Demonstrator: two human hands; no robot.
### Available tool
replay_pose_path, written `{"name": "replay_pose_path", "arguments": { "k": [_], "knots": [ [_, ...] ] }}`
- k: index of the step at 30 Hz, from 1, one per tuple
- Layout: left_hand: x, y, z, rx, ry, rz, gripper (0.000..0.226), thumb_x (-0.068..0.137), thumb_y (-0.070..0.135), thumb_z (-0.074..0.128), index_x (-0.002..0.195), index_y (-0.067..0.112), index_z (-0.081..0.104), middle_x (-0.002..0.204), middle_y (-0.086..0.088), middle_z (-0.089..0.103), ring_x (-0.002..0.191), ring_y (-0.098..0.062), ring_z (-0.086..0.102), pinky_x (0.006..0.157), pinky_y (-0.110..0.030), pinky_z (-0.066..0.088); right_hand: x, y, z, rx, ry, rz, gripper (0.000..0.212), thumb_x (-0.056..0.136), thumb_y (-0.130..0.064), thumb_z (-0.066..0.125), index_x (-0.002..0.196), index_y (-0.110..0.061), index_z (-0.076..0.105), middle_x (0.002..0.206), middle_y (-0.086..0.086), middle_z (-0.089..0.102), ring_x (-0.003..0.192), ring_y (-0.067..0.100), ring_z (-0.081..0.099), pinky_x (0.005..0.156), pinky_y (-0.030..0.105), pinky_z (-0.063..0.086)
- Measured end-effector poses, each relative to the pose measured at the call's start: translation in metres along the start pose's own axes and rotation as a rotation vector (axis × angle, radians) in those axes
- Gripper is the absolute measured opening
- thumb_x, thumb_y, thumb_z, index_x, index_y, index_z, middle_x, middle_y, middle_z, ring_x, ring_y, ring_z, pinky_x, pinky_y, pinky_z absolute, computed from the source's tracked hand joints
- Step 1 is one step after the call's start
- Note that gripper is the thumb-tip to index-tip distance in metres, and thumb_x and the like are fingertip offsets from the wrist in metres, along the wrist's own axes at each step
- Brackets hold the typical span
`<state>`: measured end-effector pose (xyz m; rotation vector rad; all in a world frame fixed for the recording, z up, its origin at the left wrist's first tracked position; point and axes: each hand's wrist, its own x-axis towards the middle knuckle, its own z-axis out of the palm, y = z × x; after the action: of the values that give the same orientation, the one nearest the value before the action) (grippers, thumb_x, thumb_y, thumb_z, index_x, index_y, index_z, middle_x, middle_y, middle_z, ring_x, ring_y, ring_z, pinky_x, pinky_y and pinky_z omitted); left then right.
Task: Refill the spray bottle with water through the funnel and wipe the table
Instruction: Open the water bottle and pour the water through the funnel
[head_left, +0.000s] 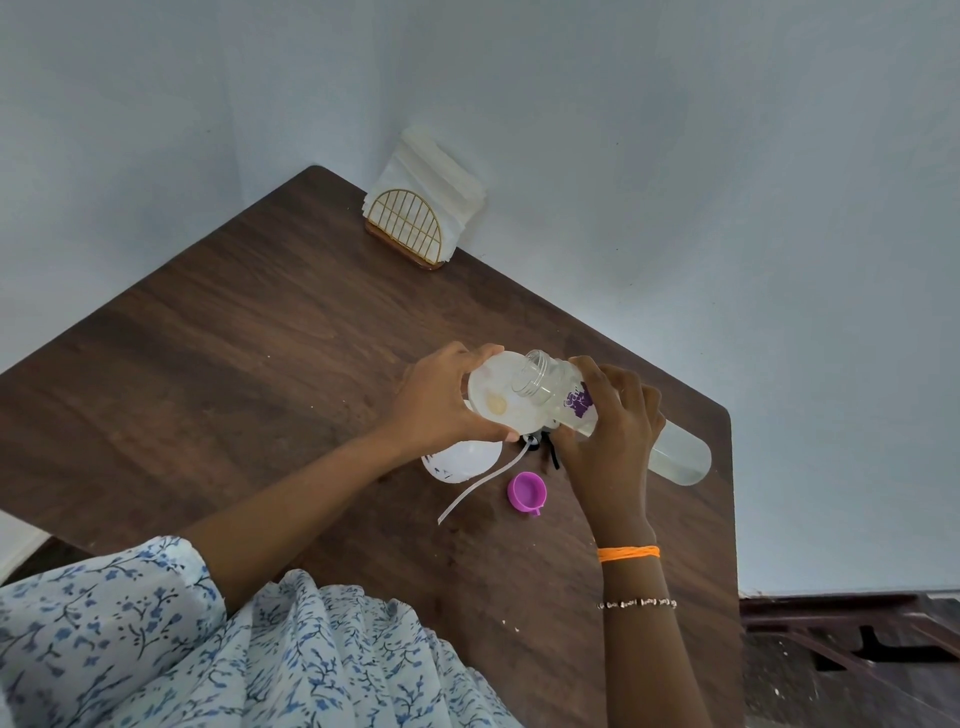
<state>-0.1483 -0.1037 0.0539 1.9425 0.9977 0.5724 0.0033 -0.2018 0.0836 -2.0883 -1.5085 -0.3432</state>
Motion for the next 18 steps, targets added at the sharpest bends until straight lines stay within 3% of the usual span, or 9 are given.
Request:
{"name": "replay_pose_path", "arguments": {
  "k": [18],
  "knots": [
    [-0.0003, 0.0012, -0.0007, -0.005, 0.009, 0.017, 0.090, 0.058, 0.047, 0.082, 0.136, 0.029, 0.041, 0.122, 0.000, 0.054, 0.107, -0.011, 0.050, 0.088, -0.030, 0.049, -0.0005, 0.0044, 0.0025, -0.018, 0.003, 0.001, 0.066, 0.053, -0.005, 0.086, 0.114, -0.013, 0.062, 0.111, 0.012, 0.061, 0.104, 0.034, 0.050, 0.085, 0.051, 0.042]
  ]
}}
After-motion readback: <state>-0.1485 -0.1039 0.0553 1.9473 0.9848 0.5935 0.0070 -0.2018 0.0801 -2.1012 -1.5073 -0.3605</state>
